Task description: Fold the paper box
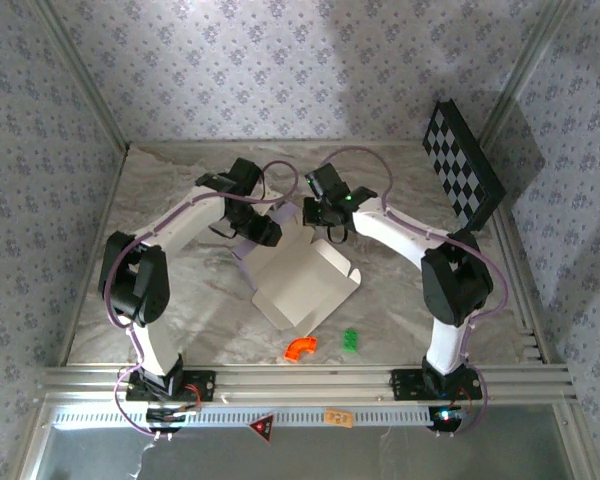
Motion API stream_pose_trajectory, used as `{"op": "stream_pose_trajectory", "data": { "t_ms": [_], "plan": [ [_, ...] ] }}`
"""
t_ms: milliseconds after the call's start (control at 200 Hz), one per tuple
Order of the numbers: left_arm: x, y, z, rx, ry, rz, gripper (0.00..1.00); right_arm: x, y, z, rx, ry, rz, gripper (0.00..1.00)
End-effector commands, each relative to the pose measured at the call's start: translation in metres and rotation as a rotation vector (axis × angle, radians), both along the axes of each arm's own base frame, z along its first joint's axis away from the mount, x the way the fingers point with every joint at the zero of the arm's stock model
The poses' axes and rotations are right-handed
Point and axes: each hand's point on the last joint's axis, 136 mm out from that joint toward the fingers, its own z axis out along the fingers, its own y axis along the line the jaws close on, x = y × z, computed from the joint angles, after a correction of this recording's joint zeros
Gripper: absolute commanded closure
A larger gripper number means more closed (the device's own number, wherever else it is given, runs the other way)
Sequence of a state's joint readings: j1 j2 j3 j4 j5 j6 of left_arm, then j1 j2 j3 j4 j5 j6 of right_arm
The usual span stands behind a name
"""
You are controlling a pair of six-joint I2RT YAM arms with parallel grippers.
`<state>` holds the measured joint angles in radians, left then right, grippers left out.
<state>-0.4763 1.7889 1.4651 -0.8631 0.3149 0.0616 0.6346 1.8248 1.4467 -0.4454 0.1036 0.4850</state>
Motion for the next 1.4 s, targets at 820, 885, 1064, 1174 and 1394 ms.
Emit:
{"op": "stream_pose_trajectory", "data": {
  "t_ms": [820,885,1064,1174,1394],
  "plan": [
    [-0.01,0.023,-0.017,0.189,0.088,0.076,0.53,-0.015,0.012,0.029,-0.107,-0.015,0.046,1.0],
    [-0.01,0.022,-0.017,0.185,0.087,0.072,0.53,-0.016,0.011,0.025,-0.091,-0.013,0.022,1.0],
    [-0.008,0.022,-0.009,0.171,0.06,0.075,0.5,-0.008,0.009,0.018,-0.043,-0.037,-0.013,1.0],
    [-0.004,0.026,0.006,0.174,0.012,0.098,0.4,-0.004,-0.003,0.015,-0.075,-0.046,-0.034,1.0],
    [-0.001,0.029,0.064,0.126,-0.118,0.149,0.34,0.005,-0.032,0.01,-0.089,-0.058,-0.106,1.0]
  ]
}}
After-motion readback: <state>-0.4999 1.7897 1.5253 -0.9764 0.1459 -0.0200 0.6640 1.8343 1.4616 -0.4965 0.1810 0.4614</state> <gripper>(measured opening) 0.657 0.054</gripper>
